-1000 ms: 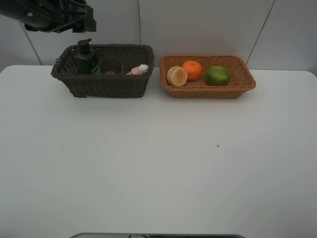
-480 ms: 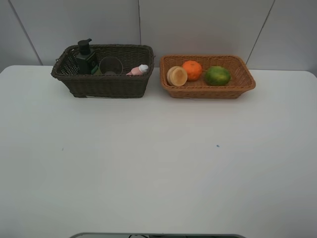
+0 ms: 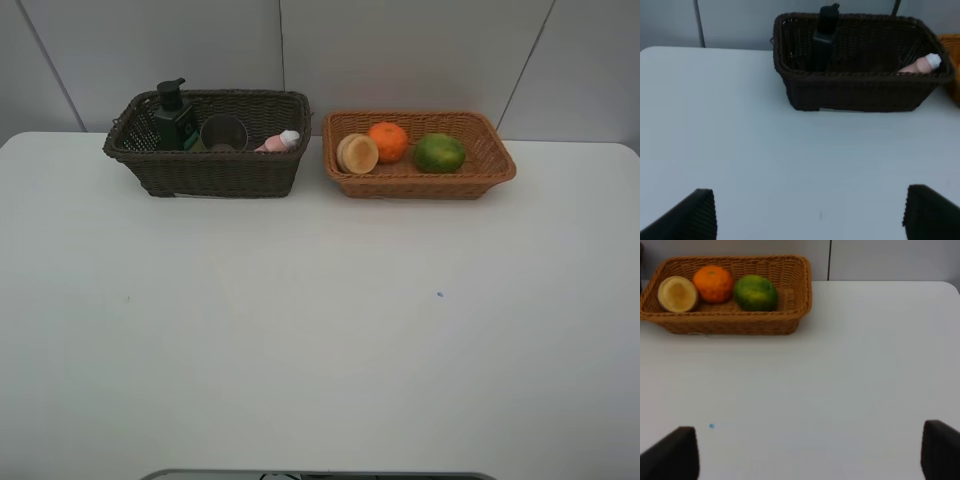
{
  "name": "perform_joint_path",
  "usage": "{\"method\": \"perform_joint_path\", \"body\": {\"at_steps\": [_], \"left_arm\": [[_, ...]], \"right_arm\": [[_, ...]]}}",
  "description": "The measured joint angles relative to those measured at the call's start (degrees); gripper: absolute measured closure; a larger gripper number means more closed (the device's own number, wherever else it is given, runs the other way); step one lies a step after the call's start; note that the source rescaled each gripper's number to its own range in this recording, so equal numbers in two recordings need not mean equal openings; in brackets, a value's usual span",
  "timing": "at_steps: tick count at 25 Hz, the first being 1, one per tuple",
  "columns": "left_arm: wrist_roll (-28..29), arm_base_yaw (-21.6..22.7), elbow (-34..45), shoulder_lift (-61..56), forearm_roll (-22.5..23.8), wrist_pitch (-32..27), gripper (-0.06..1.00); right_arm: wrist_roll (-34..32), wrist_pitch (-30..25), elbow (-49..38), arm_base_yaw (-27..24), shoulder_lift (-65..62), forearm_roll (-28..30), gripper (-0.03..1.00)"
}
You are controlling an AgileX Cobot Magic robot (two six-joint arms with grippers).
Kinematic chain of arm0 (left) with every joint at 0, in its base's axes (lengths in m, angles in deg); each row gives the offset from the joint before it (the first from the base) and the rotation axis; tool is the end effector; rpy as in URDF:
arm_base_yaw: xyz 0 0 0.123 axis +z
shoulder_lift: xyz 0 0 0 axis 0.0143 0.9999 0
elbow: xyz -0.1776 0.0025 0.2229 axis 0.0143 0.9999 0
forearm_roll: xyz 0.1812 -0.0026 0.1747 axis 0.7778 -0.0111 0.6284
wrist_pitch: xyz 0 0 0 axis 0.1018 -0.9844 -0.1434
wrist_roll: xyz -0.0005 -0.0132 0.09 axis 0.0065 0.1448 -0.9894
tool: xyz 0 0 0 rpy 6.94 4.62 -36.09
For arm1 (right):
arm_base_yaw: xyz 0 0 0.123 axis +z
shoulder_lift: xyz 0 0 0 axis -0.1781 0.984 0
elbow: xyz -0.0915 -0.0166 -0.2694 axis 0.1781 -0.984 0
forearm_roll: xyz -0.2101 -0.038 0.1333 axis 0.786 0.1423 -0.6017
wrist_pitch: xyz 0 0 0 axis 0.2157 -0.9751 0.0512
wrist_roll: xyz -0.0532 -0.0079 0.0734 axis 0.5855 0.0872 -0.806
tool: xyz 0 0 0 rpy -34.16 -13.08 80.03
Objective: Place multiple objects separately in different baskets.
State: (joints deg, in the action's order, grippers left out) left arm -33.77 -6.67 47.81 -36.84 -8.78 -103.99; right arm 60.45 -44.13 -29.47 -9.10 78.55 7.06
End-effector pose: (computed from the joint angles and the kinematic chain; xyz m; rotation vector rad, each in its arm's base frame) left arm 0.0184 -0.0002 0.2945 -0.0129 1.9958 -0.1408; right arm -0.0079 -0.0049 0.2827 0.0205 2.0215 -0.0343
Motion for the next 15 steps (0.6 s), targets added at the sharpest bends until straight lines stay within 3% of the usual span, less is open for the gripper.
{"method": "perform_joint_path", "body": {"at_steps": [9, 15], "left_arm": [[-4.59, 0.0, -5.15, -0.83, -2.22, -8.43, -0.01], [-4.66, 0.0, -5.15, -0.83, 0.19, -14.69, -0.01]], "right_arm": [[0.0, 0.0, 0.0, 0.0, 0.0, 0.0, 0.09], [0.0, 0.0, 0.0, 0.0, 0.0, 0.0, 0.09]]}}
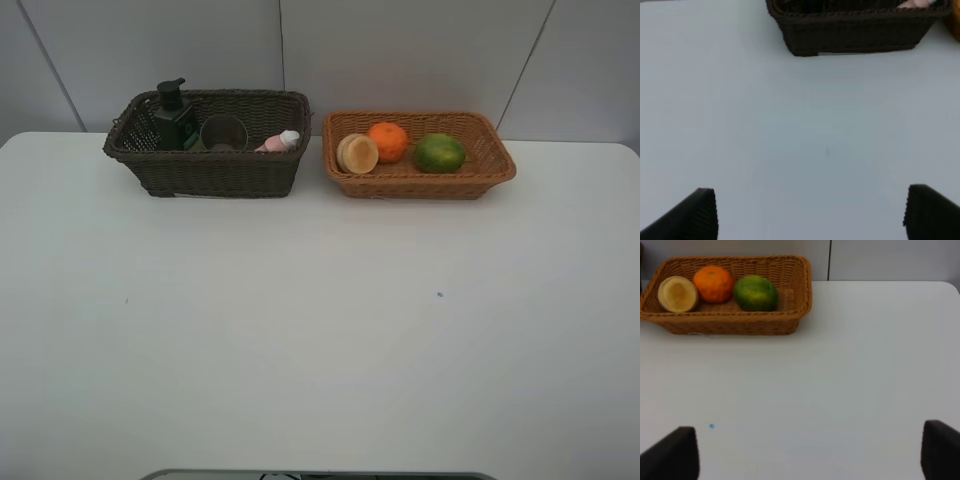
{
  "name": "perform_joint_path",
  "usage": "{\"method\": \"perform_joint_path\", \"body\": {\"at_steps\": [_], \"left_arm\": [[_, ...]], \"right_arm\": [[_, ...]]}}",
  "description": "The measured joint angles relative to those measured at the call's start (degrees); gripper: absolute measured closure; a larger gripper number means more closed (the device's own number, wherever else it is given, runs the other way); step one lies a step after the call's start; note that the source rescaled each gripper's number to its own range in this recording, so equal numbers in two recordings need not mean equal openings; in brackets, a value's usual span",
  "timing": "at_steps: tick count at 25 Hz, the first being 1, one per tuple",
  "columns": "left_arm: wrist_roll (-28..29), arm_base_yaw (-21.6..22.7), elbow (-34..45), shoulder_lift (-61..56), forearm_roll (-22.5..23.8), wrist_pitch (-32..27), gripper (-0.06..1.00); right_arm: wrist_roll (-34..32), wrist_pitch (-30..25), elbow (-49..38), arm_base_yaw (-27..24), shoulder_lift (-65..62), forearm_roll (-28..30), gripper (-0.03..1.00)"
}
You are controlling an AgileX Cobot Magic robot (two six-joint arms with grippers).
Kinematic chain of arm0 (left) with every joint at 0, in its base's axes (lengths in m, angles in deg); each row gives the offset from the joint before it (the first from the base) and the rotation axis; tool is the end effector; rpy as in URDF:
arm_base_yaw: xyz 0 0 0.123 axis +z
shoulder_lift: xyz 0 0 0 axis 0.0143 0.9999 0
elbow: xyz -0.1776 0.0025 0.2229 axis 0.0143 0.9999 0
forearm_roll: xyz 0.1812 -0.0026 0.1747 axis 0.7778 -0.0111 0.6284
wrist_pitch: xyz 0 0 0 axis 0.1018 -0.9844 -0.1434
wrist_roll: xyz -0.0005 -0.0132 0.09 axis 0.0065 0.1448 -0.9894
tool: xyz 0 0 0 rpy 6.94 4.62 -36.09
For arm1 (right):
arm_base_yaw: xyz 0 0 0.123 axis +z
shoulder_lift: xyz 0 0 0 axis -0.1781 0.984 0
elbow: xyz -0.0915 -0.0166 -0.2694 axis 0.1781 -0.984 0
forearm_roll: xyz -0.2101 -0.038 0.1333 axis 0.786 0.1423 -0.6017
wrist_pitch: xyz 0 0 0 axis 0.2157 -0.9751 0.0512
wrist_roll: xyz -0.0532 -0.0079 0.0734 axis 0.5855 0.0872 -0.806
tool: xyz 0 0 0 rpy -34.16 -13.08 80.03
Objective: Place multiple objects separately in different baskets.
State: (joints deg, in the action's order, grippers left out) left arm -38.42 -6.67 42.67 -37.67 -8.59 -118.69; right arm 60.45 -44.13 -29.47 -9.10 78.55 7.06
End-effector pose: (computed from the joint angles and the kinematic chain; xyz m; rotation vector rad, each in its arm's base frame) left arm -0.0044 0.0035 0.2996 0.0656 2.1451 -0.0714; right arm -0.0079 -0.0049 0.2827 0.0205 2.0215 -0.0343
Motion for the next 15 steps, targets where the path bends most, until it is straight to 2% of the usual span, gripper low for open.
{"method": "perform_joint_path", "body": {"at_steps": [4, 15], "left_arm": [[2.73, 0.0, 2.53, -0.36, 3.43, -0.11, -0.01], [4.58, 0.0, 3.91, -6.23, 4.04, 0.7, -0.01]], "right_arm": [[0.0, 0.0, 0.0, 0.0, 0.0, 0.0, 0.09], [0.0, 0.0, 0.0, 0.0, 0.0, 0.0, 0.09]]}}
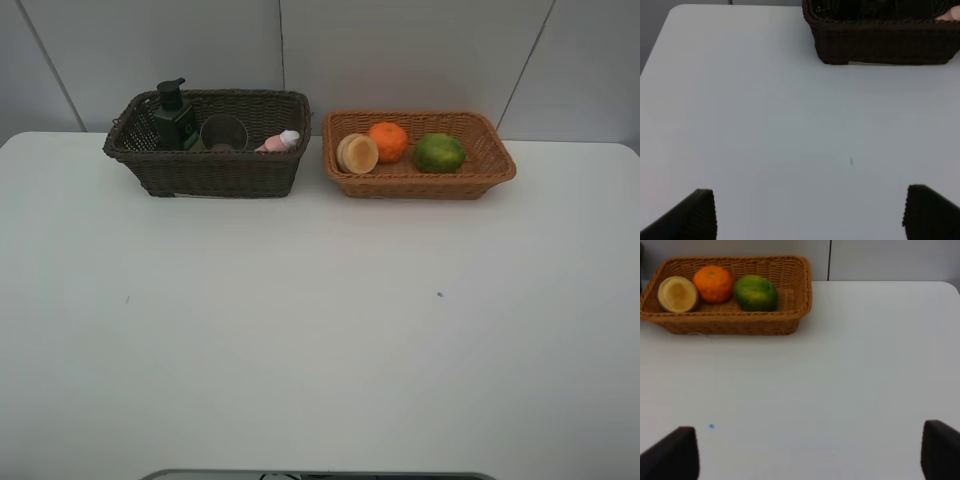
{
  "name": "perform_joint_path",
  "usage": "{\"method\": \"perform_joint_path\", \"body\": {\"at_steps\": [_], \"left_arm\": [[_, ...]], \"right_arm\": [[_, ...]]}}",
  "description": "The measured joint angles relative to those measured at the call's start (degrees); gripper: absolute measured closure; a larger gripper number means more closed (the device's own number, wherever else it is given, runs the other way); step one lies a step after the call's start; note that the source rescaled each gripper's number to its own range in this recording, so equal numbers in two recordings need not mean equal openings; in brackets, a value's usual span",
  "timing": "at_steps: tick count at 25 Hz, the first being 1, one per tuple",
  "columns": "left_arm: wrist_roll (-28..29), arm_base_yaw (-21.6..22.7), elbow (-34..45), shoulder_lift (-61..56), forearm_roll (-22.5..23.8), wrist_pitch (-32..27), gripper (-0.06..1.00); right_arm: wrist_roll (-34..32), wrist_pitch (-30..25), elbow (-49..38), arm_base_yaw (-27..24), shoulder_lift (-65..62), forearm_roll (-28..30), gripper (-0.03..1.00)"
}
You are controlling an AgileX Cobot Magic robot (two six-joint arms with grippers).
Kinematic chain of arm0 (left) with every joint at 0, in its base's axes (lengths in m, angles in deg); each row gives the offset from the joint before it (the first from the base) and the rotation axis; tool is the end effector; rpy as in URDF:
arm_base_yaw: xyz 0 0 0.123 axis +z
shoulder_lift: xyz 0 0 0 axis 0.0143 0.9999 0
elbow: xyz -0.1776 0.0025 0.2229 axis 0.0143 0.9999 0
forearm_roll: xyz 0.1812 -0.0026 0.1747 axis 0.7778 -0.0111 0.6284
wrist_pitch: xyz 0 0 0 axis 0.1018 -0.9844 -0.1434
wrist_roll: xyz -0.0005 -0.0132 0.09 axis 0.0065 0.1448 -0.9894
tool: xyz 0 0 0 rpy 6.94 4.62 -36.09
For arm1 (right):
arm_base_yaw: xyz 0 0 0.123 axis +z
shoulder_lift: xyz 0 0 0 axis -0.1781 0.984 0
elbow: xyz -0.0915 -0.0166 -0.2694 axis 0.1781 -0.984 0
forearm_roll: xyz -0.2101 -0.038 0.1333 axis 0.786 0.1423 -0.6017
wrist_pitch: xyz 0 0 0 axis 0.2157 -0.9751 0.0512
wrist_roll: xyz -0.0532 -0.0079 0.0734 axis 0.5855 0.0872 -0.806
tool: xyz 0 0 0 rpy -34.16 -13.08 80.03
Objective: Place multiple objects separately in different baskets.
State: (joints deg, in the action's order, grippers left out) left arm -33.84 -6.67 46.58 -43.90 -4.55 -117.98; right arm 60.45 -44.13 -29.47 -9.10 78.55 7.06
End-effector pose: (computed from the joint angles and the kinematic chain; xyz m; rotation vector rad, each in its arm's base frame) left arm -0.0136 0.0106 0.2814 -0.0295 2.0882 -0.0403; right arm -0.0079 -0.0049 0.2827 0.0205 2.0215 -0.0343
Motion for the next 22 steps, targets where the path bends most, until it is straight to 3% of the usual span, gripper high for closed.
{"method": "perform_joint_path", "body": {"at_steps": [8, 22], "left_arm": [[-0.05, 0.0, 2.06, -0.23, 0.38, 4.71, -0.01], [-0.05, 0.0, 2.06, -0.23, 0.38, 4.91, -0.01]], "right_arm": [[0.0, 0.0, 0.0, 0.0, 0.0, 0.0, 0.09], [0.0, 0.0, 0.0, 0.0, 0.0, 0.0, 0.09]]}}
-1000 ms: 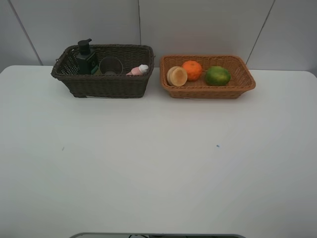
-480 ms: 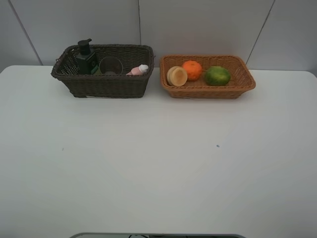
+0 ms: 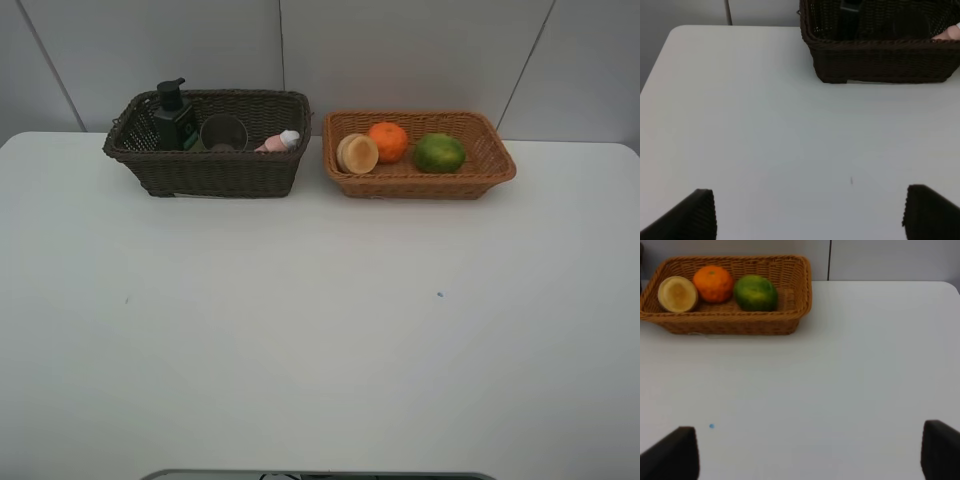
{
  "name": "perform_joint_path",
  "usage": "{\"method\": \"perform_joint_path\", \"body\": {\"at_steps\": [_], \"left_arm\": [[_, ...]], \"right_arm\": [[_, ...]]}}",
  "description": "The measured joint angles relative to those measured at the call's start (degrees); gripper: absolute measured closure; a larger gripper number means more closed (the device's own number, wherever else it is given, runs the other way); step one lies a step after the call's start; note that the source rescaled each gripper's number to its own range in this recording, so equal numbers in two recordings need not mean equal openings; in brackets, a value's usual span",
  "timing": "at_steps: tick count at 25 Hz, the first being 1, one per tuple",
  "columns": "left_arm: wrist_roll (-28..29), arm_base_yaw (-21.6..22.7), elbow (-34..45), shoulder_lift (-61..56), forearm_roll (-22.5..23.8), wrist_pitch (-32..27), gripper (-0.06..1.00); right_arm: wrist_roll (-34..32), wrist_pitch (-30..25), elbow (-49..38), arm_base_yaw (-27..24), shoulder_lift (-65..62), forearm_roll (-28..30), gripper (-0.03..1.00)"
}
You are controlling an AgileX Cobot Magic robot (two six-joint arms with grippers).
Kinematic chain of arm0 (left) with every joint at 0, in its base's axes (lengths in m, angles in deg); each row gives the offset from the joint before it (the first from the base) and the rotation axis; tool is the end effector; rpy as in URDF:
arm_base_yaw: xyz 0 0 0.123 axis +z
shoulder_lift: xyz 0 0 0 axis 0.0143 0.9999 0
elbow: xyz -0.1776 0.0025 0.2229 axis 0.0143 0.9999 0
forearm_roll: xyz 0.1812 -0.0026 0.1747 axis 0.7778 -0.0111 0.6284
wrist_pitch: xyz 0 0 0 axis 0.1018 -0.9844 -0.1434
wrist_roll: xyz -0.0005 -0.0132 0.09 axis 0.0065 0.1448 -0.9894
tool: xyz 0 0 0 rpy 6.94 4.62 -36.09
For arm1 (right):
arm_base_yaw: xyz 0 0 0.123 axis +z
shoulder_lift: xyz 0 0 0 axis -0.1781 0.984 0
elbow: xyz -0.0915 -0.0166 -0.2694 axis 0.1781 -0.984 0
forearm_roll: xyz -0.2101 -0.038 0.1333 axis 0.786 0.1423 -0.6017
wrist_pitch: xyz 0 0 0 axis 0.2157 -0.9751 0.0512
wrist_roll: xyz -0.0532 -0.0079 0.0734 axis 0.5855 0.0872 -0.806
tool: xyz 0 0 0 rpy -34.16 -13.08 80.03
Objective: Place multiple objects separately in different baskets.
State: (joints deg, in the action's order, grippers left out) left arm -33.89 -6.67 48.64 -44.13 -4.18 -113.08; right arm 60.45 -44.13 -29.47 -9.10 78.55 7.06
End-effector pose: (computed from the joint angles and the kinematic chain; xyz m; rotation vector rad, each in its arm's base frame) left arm -0.0062 0.0098 0.2785 -0.0210 2.0343 -0.0387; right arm -0.0079 -0.0049 0.2827 0.0205 2.0215 -0.0343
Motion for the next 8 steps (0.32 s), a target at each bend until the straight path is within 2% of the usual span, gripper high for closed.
{"method": "perform_joint_path", "body": {"at_steps": [8], "left_arm": [[0.0, 0.0, 0.0, 0.0, 0.0, 0.0, -0.01]], "right_arm": [[0.0, 0.0, 0.0, 0.0, 0.0, 0.0, 0.09]]}}
